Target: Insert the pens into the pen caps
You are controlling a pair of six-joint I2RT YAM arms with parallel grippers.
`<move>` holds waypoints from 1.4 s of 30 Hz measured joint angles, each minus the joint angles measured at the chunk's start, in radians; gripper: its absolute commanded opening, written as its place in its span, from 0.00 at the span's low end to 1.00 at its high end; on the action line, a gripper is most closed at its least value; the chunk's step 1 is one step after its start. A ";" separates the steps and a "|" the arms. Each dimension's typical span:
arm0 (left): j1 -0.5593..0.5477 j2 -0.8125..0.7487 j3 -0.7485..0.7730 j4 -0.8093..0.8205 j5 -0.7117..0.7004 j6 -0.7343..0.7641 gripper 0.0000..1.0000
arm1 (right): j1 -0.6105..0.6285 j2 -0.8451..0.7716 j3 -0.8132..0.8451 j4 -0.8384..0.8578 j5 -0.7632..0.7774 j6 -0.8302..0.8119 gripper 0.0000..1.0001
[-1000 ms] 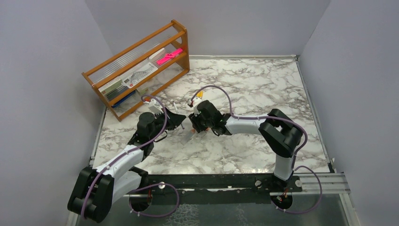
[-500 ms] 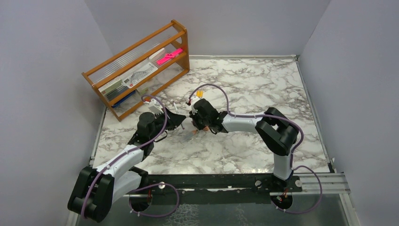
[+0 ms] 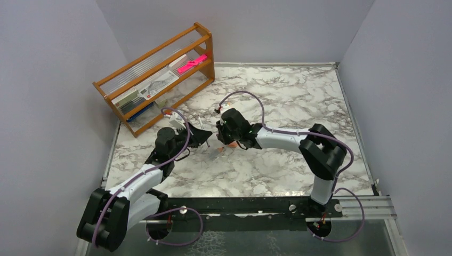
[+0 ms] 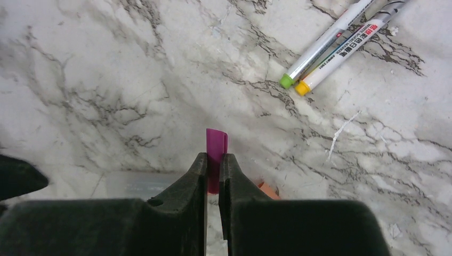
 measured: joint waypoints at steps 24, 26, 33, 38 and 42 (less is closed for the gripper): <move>-0.335 0.095 -0.049 0.587 0.038 -0.158 0.00 | -0.057 -0.596 -0.467 0.703 -0.082 0.334 0.01; -0.335 0.109 -0.049 0.614 0.030 -0.164 0.00 | -0.057 -0.620 -0.467 0.727 -0.081 0.336 0.01; -0.344 0.151 -0.049 0.668 0.024 -0.180 0.00 | -0.059 -0.632 -0.467 0.743 -0.082 0.337 0.01; -0.357 0.158 -0.049 0.688 0.025 -0.181 0.00 | -0.059 -0.632 -0.467 0.742 -0.082 0.336 0.01; -0.369 0.159 -0.049 0.695 0.026 -0.175 0.00 | -0.060 -0.626 -0.466 0.742 -0.090 0.336 0.01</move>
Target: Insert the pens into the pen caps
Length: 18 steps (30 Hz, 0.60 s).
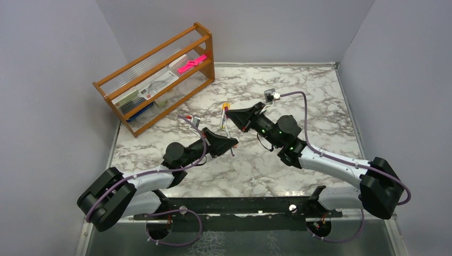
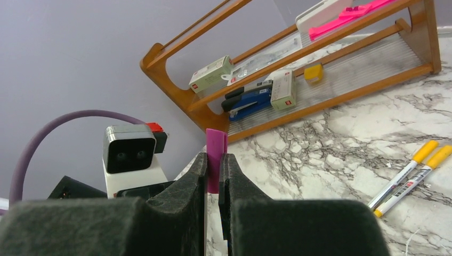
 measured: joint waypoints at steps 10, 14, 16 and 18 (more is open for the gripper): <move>-0.006 0.019 0.000 0.008 0.000 0.011 0.00 | 0.000 0.030 0.024 0.007 -0.051 -0.005 0.01; -0.006 0.020 0.000 0.008 0.000 0.016 0.00 | 0.000 0.030 0.026 0.009 -0.061 -0.005 0.01; -0.006 0.020 0.000 0.008 0.000 0.018 0.00 | 0.000 0.030 0.026 0.011 -0.064 -0.005 0.01; -0.006 0.020 0.000 0.008 0.000 0.019 0.00 | 0.000 0.030 0.026 0.014 -0.067 -0.005 0.01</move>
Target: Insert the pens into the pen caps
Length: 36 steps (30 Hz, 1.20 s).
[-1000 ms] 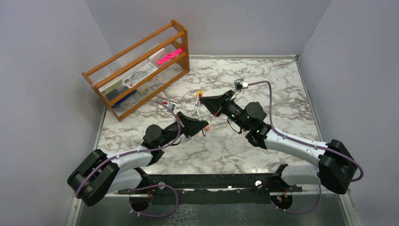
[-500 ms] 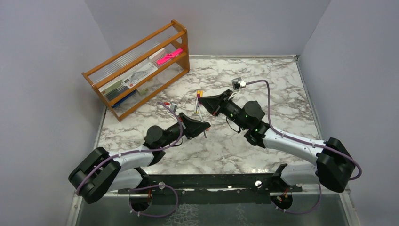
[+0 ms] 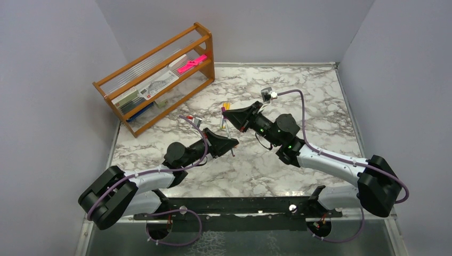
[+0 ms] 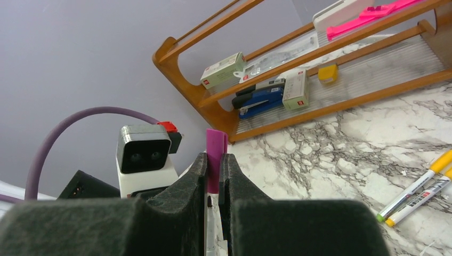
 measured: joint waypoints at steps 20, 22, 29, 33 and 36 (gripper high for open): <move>0.000 -0.002 0.000 -0.005 -0.002 0.008 0.00 | 0.000 -0.013 -0.034 0.016 -0.024 0.000 0.01; 0.000 -0.002 0.000 -0.010 -0.002 0.008 0.00 | 0.000 -0.019 -0.042 0.018 -0.024 0.000 0.01; -0.006 0.000 0.002 -0.032 -0.003 0.025 0.00 | -0.001 -0.044 -0.074 0.029 -0.028 0.002 0.01; -0.011 0.016 0.023 -0.052 -0.003 0.034 0.00 | -0.007 -0.057 -0.097 0.042 -0.027 0.003 0.01; -0.006 0.032 0.062 -0.057 -0.010 0.042 0.00 | -0.006 -0.067 -0.127 0.045 -0.027 0.010 0.01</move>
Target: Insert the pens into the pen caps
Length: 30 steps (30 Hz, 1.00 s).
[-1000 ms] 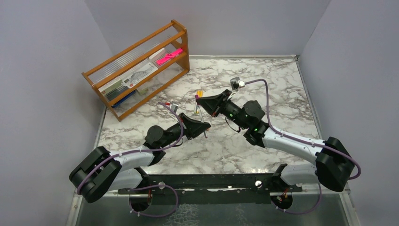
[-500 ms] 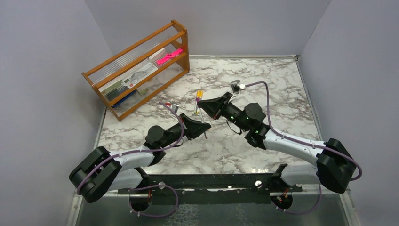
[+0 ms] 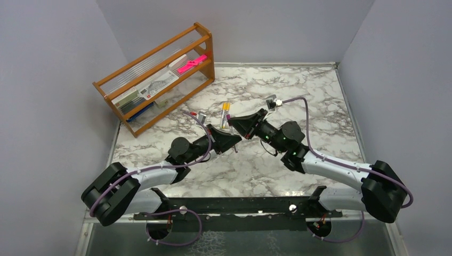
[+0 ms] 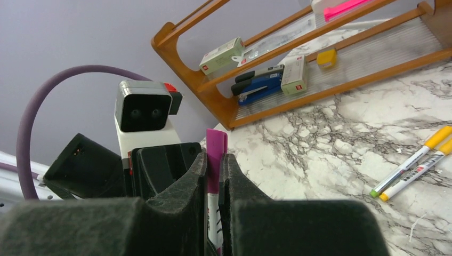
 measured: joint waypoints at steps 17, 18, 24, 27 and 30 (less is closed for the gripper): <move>0.004 -0.015 0.088 -0.163 0.042 0.208 0.00 | -0.006 -0.068 0.000 -0.067 -0.008 -0.051 0.42; 0.004 -0.027 0.097 -0.191 0.047 0.239 0.00 | -0.005 -0.083 0.000 -0.088 -0.014 -0.063 0.46; 0.003 -0.075 0.114 -0.317 0.056 0.375 0.00 | 0.001 -0.199 0.006 -0.213 -0.018 -0.125 0.54; 0.003 -0.081 0.121 -0.380 0.060 0.432 0.00 | 0.001 -0.230 0.030 -0.268 0.002 -0.153 0.54; 0.003 -0.087 0.131 -0.431 0.066 0.474 0.00 | 0.001 -0.219 0.090 -0.343 0.032 -0.181 0.54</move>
